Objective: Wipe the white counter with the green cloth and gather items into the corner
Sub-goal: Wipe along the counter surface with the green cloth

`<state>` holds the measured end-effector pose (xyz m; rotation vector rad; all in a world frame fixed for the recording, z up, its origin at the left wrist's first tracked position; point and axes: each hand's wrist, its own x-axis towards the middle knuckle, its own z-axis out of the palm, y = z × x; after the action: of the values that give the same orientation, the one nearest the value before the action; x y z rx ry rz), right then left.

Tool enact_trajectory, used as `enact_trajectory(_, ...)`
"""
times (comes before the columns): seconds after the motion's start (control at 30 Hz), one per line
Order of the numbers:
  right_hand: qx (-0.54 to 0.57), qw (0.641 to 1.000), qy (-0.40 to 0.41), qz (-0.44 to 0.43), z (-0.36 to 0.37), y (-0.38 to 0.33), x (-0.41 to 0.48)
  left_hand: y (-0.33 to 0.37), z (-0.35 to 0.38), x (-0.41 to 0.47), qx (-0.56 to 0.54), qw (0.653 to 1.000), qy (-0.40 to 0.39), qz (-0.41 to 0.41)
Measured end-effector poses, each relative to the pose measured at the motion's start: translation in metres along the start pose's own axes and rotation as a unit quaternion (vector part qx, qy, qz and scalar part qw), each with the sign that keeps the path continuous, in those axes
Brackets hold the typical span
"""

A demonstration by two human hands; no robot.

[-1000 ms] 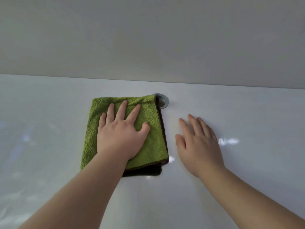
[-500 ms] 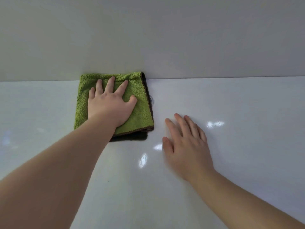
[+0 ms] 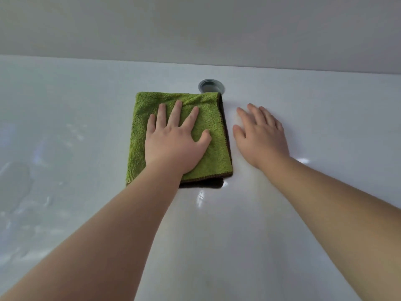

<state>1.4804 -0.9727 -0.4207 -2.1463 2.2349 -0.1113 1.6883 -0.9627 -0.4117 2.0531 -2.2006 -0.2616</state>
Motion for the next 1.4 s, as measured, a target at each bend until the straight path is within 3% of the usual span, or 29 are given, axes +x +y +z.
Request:
enact_trajectory(0.73, 0.007, 0.999, -0.032, -0.007, -0.003, 0.001, -0.002, 0.009, 0.007, -0.18, -0.028, 0.999, 0.03, -0.013)
enact_trajectory(1.0, 0.004, 1.0, -0.024, -0.005, -0.003, 0.001, 0.002, 0.007, 0.006, -0.138, -0.047, 0.998, 0.024, -0.034)
enact_trajectory(1.4, -0.022, 1.0, -0.007, 0.001, -0.009, -0.001, 0.0, -0.009, 0.0, 0.027, -0.041, 0.998, 0.026, -0.035)
